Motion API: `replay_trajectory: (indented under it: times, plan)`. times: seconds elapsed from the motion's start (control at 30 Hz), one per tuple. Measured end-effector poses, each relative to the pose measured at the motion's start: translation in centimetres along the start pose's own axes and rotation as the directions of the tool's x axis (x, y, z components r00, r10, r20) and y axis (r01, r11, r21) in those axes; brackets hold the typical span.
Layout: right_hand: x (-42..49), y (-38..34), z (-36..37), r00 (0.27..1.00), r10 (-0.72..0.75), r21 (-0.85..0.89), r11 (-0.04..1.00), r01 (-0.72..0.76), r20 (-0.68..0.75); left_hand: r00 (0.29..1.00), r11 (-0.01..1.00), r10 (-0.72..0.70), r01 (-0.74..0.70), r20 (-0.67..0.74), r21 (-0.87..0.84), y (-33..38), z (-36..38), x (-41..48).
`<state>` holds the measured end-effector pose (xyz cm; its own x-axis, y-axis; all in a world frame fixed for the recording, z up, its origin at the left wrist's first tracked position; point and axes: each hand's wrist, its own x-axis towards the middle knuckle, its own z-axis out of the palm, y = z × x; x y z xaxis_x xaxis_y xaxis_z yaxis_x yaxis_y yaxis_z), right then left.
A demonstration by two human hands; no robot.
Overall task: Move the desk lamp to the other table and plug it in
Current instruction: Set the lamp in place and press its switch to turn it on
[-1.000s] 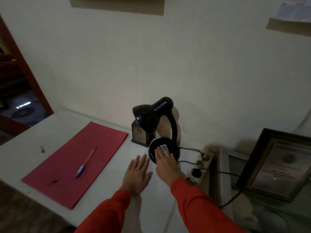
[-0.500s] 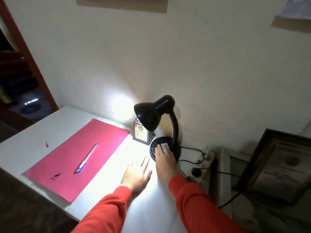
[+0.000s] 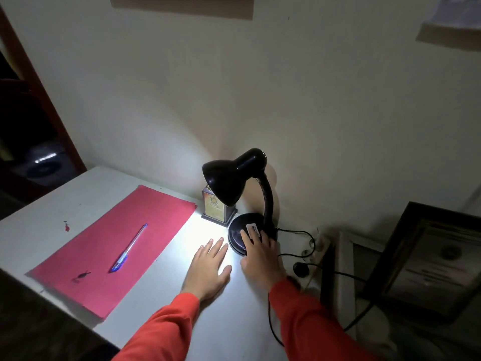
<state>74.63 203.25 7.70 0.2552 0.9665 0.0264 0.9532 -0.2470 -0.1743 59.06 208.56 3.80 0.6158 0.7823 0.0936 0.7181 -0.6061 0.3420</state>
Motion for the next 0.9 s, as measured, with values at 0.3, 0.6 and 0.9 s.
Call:
replay_trajectory:
  times: [0.3, 0.6, 0.9]
  plan:
    - [0.2, 0.3, -0.1, 0.999, -0.032, -0.054, 0.998, 0.031, -0.009, 1.0, 1.0, -0.003, 0.003, -0.014, -0.016, 0.0, 0.0, 0.0]
    - [0.2, -0.1, -0.3, 0.995, -0.049, -0.11, 0.993, 0.039, -0.085, 1.0, 1.0, -0.016, 0.016, -0.002, -0.01, -0.2, 0.2, 0.1]
    - [0.3, -0.5, -0.2, 0.999, -0.034, -0.108, 0.994, 0.031, -0.027, 1.0, 1.0, -0.005, 0.005, 0.026, 0.009, -0.1, 0.0, -0.1]
